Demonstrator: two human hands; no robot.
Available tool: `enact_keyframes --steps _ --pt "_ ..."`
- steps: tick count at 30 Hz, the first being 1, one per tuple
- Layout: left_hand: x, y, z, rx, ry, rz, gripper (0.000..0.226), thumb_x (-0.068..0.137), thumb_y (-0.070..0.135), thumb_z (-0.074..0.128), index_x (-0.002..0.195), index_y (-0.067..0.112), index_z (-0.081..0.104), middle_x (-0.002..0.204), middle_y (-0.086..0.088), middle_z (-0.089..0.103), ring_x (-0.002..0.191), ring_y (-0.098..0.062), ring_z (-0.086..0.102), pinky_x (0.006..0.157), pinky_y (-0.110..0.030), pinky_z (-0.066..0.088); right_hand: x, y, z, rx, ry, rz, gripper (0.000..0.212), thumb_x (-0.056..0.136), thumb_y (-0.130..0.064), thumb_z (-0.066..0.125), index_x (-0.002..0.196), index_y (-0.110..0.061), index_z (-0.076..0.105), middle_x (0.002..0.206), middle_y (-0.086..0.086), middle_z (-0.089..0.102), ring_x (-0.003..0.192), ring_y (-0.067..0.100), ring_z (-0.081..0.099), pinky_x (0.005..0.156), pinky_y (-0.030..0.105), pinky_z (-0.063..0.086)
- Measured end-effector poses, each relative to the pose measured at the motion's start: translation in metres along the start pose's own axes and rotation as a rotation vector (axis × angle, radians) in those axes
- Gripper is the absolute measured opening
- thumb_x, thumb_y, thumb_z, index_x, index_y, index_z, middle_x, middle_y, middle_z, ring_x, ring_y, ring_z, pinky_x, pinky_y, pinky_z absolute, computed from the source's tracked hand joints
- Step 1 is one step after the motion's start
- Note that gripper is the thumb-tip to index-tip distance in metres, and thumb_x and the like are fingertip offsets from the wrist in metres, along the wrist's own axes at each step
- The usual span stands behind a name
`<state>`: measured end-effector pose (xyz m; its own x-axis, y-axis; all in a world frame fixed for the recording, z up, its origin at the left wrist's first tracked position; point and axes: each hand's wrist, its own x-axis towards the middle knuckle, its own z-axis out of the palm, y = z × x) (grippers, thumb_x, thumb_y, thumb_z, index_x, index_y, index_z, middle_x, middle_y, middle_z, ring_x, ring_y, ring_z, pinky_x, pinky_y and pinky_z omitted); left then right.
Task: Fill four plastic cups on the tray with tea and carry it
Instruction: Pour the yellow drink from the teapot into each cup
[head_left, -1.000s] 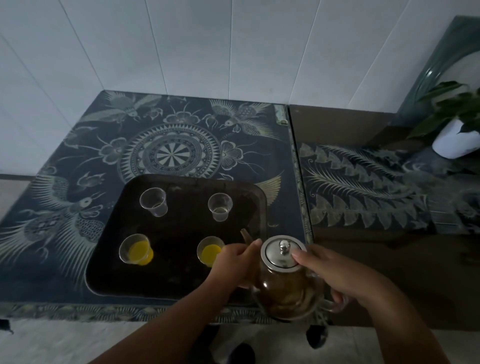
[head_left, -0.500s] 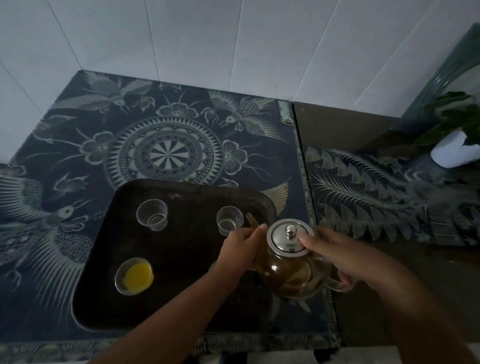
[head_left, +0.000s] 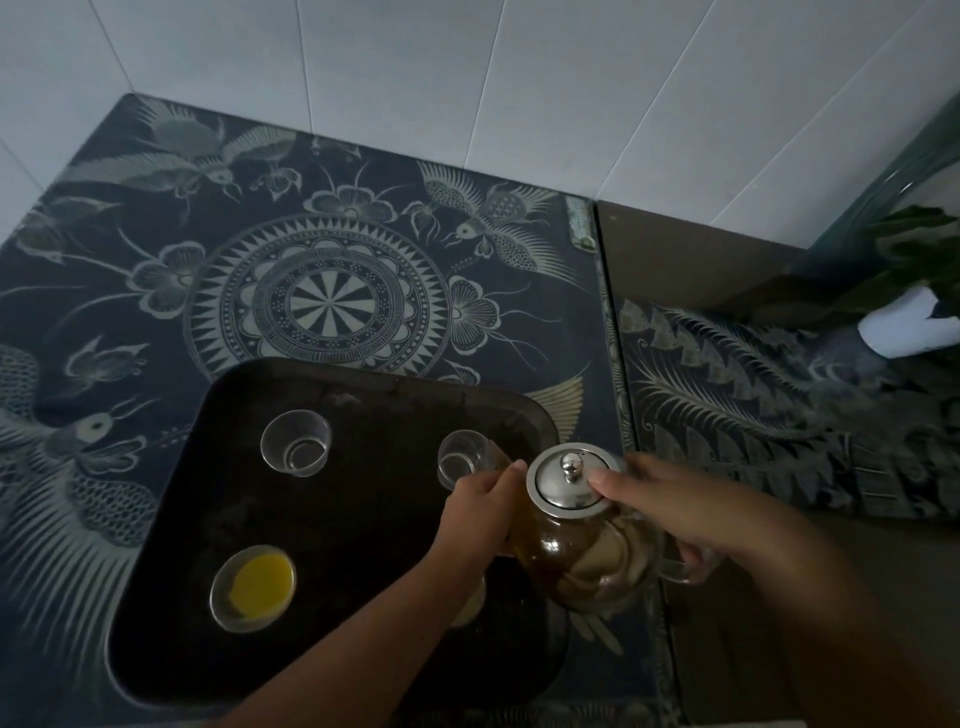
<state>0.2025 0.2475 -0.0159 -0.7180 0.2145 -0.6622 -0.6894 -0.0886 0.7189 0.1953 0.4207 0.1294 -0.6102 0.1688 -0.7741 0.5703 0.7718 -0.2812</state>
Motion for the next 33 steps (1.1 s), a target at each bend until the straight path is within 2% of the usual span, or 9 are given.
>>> enact_keyframes --steps 5,8,13,17,20,26,28,31,33 --pt "0.002 -0.004 0.003 -0.034 0.002 -0.040 0.035 0.100 0.046 0.058 0.105 0.018 0.077 0.102 -0.008 0.080 0.095 -0.024 0.078 0.078 -0.052 0.066 0.003 -0.006 -0.003 -0.102 -0.019 0.043 0.058 0.090 -0.073 0.046 0.129 -0.030 0.054 0.105 -0.001 0.070 0.057 0.018 0.067 0.044 0.022 0.044" --pt "0.000 -0.006 0.005 -0.038 -0.008 -0.057 0.034 0.098 0.047 0.058 0.107 0.020 0.076 0.105 -0.007 0.079 0.098 -0.025 0.077 0.079 -0.053 0.066 0.003 -0.008 -0.008 -0.148 -0.048 0.032 0.062 0.088 -0.075 0.044 0.127 -0.028 0.057 0.105 0.003 0.075 0.070 0.031 0.074 0.044 0.023 0.045" --pt "-0.004 -0.007 0.007 -0.066 -0.034 -0.073 0.038 0.095 0.051 0.058 0.104 0.020 0.078 0.103 -0.005 0.080 0.099 -0.024 0.076 0.081 -0.054 0.066 0.004 -0.010 -0.014 -0.183 -0.075 0.041 0.080 0.065 -0.088 0.042 0.120 -0.032 0.060 0.107 0.007 0.076 0.091 0.039 0.075 0.046 0.024 0.045" --pt "-0.004 -0.007 0.007 -0.083 -0.026 -0.092 0.047 0.084 0.058 0.058 0.101 0.019 0.079 0.102 -0.007 0.081 0.097 -0.026 0.077 0.077 -0.053 0.066 0.008 -0.013 -0.015 -0.203 -0.078 0.048 0.072 0.075 -0.087 0.047 0.117 -0.030 0.061 0.109 0.009 0.076 0.078 0.030 0.073 0.046 0.024 0.045" --pt "-0.004 -0.007 0.005 -0.101 -0.023 -0.100 0.045 0.086 0.057 0.058 0.101 0.019 0.079 0.102 -0.007 0.081 0.098 -0.026 0.077 0.077 -0.054 0.066 0.012 -0.016 -0.014 -0.258 -0.080 0.041 0.095 0.053 -0.102 0.043 0.114 -0.032 0.063 0.107 0.008 0.076 0.088 0.035 0.076 0.057 0.032 0.050" --pt "-0.005 -0.006 0.003 -0.132 -0.024 -0.134 0.035 0.097 0.048 0.058 0.104 0.020 0.078 0.104 -0.006 0.080 0.100 -0.025 0.076 0.081 -0.053 0.066 0.016 -0.024 -0.014 -0.344 -0.068 0.048 0.108 0.042 -0.102 0.033 0.115 -0.028 0.061 0.106 0.011 0.076 0.089 0.034 0.076 0.061 0.034 0.051" --pt "-0.005 -0.005 0.002 -0.145 -0.034 -0.136 0.036 0.094 0.049 0.058 0.103 0.020 0.078 0.103 -0.005 0.081 0.100 -0.025 0.076 0.082 -0.054 0.065 0.016 -0.025 -0.013 -0.353 -0.068 0.046 0.106 0.045 -0.103 0.035 0.114 -0.027 0.061 0.107 0.012 0.076 0.084 0.034 0.076 0.057 0.031 0.048" --pt "-0.005 -0.004 0.001 -0.154 -0.046 -0.138 0.044 0.082 0.056 0.058 0.100 0.021 0.079 0.101 -0.006 0.081 0.099 -0.026 0.077 0.081 -0.055 0.065 0.016 -0.028 -0.012 -0.356 -0.074 0.064 0.087 0.068 -0.095 0.038 0.115 -0.025 0.061 0.105 0.012 0.076 0.066 0.023 0.069 0.053 0.028 0.046" --pt "-0.005 -0.005 0.000 -0.164 -0.050 -0.135 0.045 0.082 0.056 0.057 0.101 0.022 0.079 0.102 -0.006 0.081 0.099 -0.027 0.077 0.081 -0.056 0.065 0.017 -0.030 -0.012 -0.362 -0.071 0.074 0.078 0.076 -0.089 0.038 0.115 -0.025 0.061 0.104 0.011 0.077 0.067 0.024 0.068 0.054 0.028 0.046"
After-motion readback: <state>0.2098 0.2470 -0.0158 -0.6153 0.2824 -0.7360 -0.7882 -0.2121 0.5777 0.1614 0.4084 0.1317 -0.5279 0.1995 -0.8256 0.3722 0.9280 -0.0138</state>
